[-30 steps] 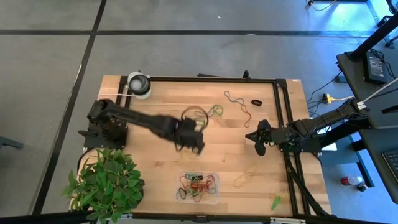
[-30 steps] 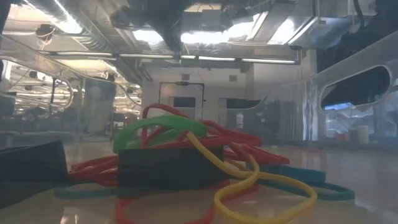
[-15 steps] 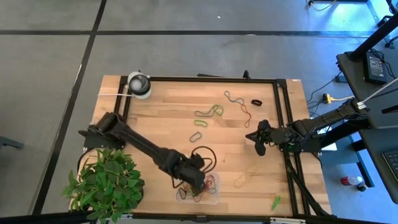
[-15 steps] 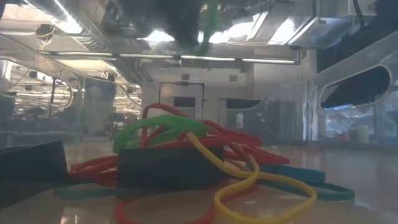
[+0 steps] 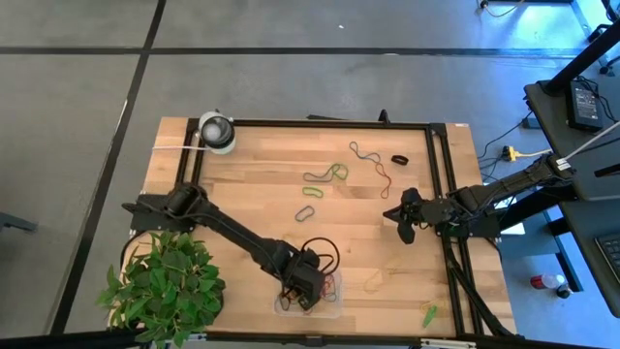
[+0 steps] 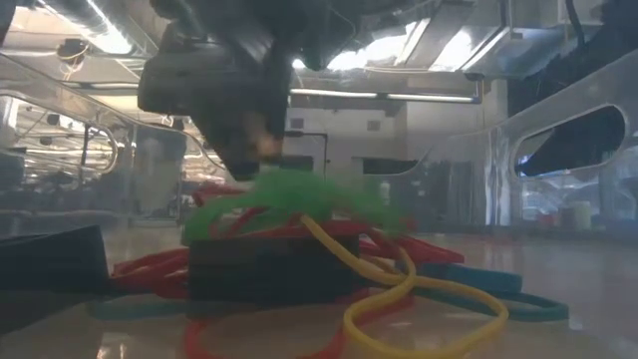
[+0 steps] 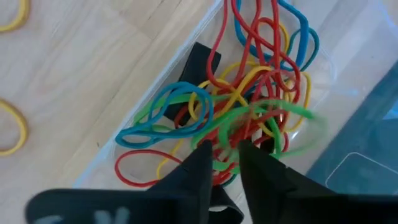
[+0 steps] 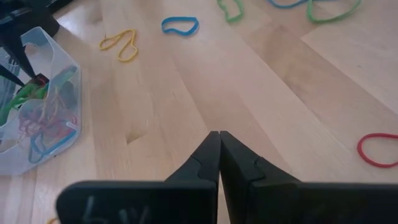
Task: Pick and place rubber bands into bin
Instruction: Put the green rubber band into the transparent bin, then put the blue rubber band into the transparent bin
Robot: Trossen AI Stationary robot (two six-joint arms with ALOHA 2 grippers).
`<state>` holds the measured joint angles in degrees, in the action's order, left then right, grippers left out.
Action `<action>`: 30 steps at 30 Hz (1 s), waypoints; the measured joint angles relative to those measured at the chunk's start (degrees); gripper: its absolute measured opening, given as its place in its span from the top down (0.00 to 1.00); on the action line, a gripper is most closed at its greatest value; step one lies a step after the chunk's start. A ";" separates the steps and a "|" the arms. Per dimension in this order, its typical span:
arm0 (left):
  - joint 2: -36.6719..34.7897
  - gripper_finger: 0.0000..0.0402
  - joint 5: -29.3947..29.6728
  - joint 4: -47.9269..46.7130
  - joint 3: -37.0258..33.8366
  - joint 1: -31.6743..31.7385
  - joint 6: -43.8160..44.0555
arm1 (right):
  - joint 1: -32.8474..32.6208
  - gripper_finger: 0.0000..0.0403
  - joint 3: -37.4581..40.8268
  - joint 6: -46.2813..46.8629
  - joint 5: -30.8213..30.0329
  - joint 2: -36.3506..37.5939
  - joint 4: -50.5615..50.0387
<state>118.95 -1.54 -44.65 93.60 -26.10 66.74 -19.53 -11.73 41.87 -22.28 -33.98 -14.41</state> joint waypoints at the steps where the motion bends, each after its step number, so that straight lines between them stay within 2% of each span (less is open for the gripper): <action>1: -0.32 0.79 -0.02 -0.02 0.00 0.02 -0.02 | 0.00 0.97 0.00 0.00 0.01 0.00 0.00; 7: -3.92 0.69 -0.09 -1.30 0.00 0.91 -0.27 | 0.00 0.97 0.00 -0.09 0.03 -0.02 0.00; 13: -9.52 0.68 0.91 -9.71 0.02 3.42 -4.82 | 0.00 0.97 0.00 -0.07 0.02 -0.02 0.83; 16: -12.17 0.74 0.24 -14.64 0.02 5.53 -7.28 | 0.01 0.97 0.00 -0.03 0.02 0.00 1.67; 19: -14.28 0.85 1.33 -18.71 0.02 7.09 -13.91 | 0.00 0.97 0.00 -0.18 0.01 -0.02 3.55; 21: -15.39 0.95 4.56 -20.70 0.02 7.56 -19.32 | 0.02 0.97 0.00 -0.22 -0.09 -0.02 5.38; 24: -17.09 0.99 8.99 -23.54 -0.67 7.71 -25.97 | 0.02 0.97 0.00 -2.60 -0.10 -0.02 9.65; 27: -20.48 1.00 8.92 -23.28 -6.51 8.54 -30.66 | 0.06 0.99 0.00 -3.46 -0.25 -0.04 15.15; 30: -26.68 1.00 8.37 -16.23 -16.78 9.80 -32.22 | 0.22 0.99 -0.41 -4.04 -2.33 -0.67 17.96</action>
<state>92.27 6.83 -60.88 76.83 -16.31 34.52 -19.31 -12.13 37.82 -24.61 -34.64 3.55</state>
